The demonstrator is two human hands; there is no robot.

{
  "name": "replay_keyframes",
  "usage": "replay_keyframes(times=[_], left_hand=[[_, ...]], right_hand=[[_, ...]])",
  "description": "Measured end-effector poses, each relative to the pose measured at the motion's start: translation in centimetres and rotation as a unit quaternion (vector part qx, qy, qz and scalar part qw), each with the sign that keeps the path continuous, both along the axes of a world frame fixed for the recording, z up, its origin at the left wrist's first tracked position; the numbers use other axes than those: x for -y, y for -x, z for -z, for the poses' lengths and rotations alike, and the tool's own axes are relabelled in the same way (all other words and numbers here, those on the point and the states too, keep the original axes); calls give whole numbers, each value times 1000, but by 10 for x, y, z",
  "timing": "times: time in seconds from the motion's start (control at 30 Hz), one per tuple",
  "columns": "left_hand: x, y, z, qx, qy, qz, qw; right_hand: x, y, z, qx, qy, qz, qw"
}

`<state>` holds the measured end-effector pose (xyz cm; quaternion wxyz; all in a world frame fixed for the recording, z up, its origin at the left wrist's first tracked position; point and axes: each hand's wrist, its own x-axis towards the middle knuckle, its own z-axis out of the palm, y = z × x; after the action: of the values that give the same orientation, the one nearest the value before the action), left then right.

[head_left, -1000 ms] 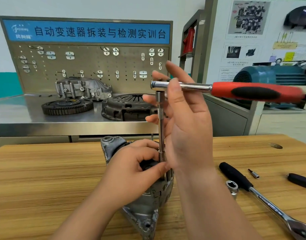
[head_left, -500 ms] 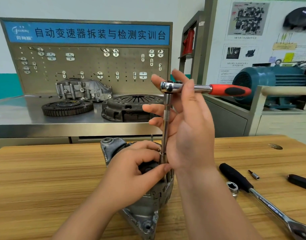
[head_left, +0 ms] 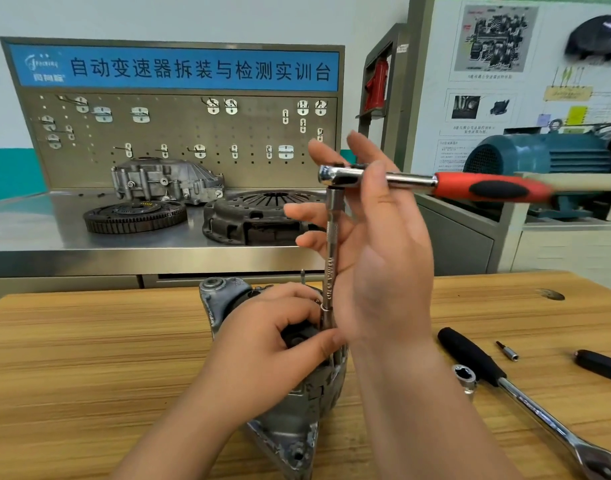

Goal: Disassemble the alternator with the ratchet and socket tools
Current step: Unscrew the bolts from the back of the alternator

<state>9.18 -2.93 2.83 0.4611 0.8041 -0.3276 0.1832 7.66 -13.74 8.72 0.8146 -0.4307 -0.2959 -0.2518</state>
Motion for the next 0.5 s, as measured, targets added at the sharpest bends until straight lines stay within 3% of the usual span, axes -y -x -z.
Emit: replay_keyframes(times=[0.17, 0.33, 0.5], left_hand=[[-1, -1, -1, -21, 7, 21, 1000], [1, -2, 2, -13, 4, -17, 1000], [2, -2, 3, 2, -19, -27, 999]], right_hand=[[0, 1, 0, -8, 0, 3, 1000], [-2, 2, -2, 71, 99, 135, 983], [-5, 2, -2, 48, 87, 86, 991]])
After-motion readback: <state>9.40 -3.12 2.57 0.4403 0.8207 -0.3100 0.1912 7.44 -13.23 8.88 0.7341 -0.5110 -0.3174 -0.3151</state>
